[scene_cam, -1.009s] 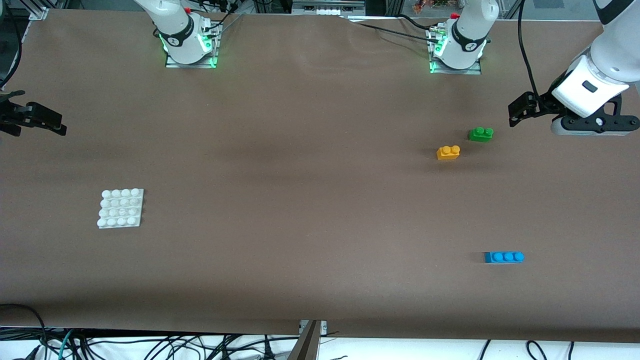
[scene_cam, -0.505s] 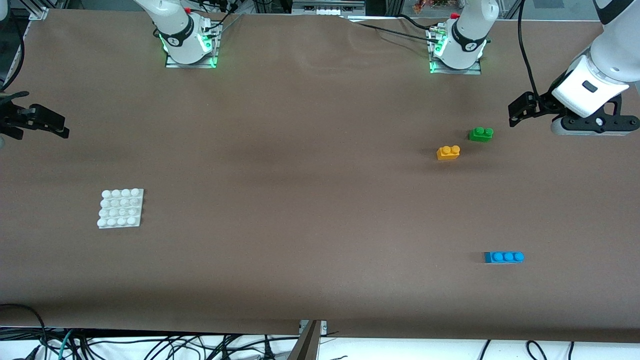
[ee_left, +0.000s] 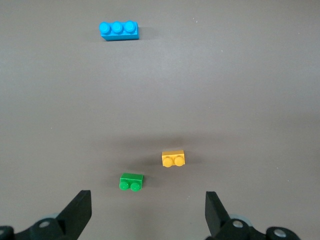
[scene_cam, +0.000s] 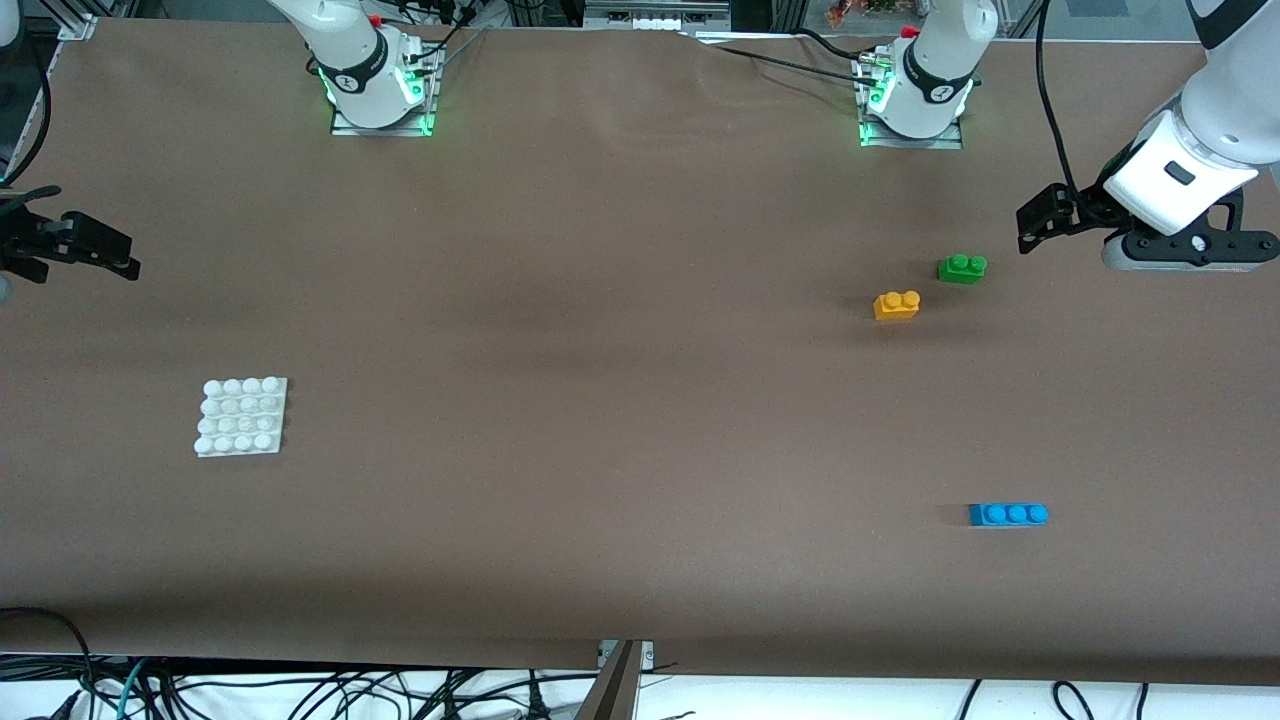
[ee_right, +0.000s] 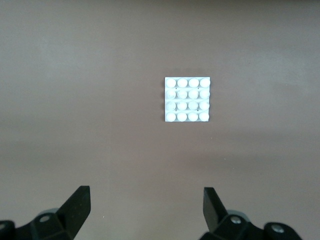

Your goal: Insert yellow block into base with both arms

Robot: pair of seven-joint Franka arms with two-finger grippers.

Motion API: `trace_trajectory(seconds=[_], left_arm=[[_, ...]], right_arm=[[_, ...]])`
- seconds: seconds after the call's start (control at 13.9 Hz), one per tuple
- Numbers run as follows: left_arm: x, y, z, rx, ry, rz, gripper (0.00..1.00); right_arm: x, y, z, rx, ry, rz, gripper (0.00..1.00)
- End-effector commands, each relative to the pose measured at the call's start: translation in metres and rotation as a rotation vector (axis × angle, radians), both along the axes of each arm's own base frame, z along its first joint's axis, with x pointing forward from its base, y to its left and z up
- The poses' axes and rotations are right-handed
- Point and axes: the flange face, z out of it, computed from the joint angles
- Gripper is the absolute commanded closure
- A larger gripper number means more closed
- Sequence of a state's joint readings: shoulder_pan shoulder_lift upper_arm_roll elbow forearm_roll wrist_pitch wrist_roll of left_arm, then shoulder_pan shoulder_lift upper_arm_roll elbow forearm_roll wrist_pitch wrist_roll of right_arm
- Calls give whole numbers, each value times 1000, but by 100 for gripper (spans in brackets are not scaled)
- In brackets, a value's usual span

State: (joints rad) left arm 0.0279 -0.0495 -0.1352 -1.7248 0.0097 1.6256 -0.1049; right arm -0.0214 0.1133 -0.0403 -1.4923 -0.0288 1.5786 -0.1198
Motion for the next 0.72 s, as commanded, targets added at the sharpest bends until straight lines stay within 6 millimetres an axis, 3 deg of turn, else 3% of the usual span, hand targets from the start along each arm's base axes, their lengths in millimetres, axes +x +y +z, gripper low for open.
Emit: trace_trajectory(seconds=[0.0,0.22,0.5,0.65], left_arm=[[1,0,4,24,-3,-18,0],[1,0,4,24,-3,-18,0],[1,0,4,24,-3,-18,0],[1,0,4,24,-3,-18,0]], right_arm=[[0,1,2,10,-9,-4,0],[1,0,1,7,-7,-1,0],[14,-7,-26,3,25,-10,0],[29,-15,-61,-5,64,-19,0]])
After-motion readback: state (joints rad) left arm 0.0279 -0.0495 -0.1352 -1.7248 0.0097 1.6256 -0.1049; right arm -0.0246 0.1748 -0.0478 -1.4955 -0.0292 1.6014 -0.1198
